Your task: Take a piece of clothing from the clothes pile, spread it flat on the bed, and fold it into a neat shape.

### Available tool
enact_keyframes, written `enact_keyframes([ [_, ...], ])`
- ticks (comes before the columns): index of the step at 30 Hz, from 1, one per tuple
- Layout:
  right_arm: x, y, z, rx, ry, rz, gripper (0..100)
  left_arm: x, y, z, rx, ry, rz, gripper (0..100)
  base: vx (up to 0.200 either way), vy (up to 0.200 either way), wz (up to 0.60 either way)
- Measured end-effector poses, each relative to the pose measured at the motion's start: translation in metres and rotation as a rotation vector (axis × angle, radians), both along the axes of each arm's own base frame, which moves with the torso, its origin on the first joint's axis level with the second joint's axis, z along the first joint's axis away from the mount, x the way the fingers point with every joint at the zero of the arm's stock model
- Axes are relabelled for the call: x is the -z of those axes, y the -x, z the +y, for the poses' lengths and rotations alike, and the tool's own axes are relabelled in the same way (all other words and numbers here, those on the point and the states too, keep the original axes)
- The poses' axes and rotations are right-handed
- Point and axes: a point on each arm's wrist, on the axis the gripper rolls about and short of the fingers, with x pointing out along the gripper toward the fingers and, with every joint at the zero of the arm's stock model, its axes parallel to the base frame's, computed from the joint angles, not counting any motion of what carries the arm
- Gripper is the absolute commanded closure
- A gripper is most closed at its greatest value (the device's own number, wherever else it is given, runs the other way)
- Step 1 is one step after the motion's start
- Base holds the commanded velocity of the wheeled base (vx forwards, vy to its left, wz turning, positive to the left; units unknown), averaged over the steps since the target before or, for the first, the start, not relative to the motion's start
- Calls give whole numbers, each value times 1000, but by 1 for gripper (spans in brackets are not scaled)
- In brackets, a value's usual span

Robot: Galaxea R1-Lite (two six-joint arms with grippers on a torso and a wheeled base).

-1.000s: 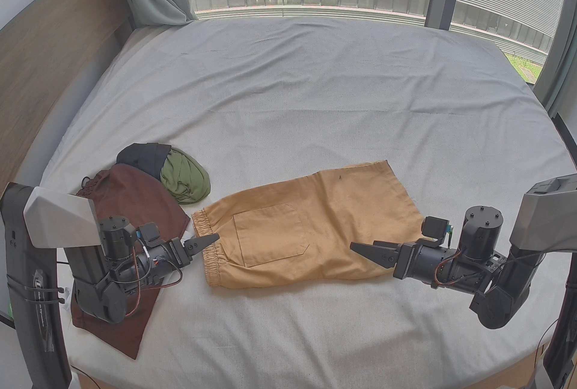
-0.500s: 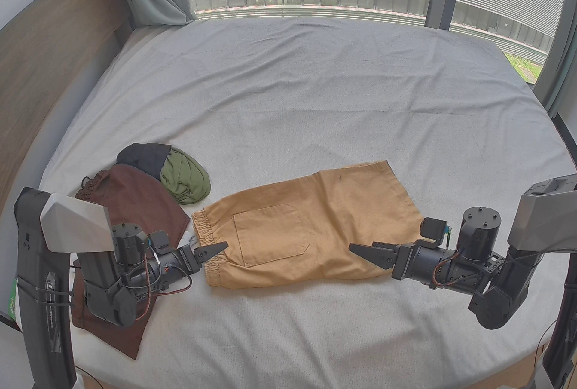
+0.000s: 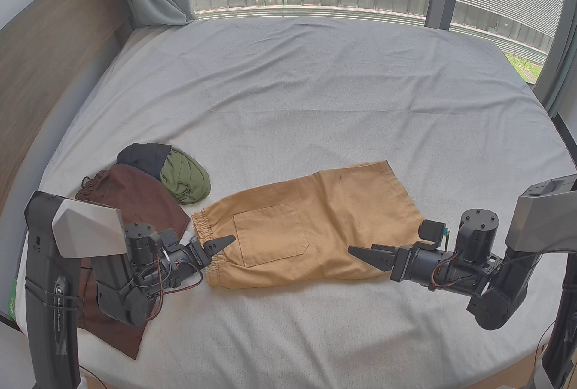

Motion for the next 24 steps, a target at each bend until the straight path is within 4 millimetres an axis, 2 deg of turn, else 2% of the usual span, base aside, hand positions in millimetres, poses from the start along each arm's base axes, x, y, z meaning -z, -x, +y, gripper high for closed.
enact_keyframes([
  [8,0,0,0,-1,0,1,0,0,-2,-5,-15,-4,-8,0,0,0,0],
  [9,0,0,0,-1,1,1,0,0,-2,-5,-15,-4,-8,100,0,0,0],
  [24,4,0,0,0,5,11,0,1,0,-3,-13,-9,-2,100,0,0,0],
])
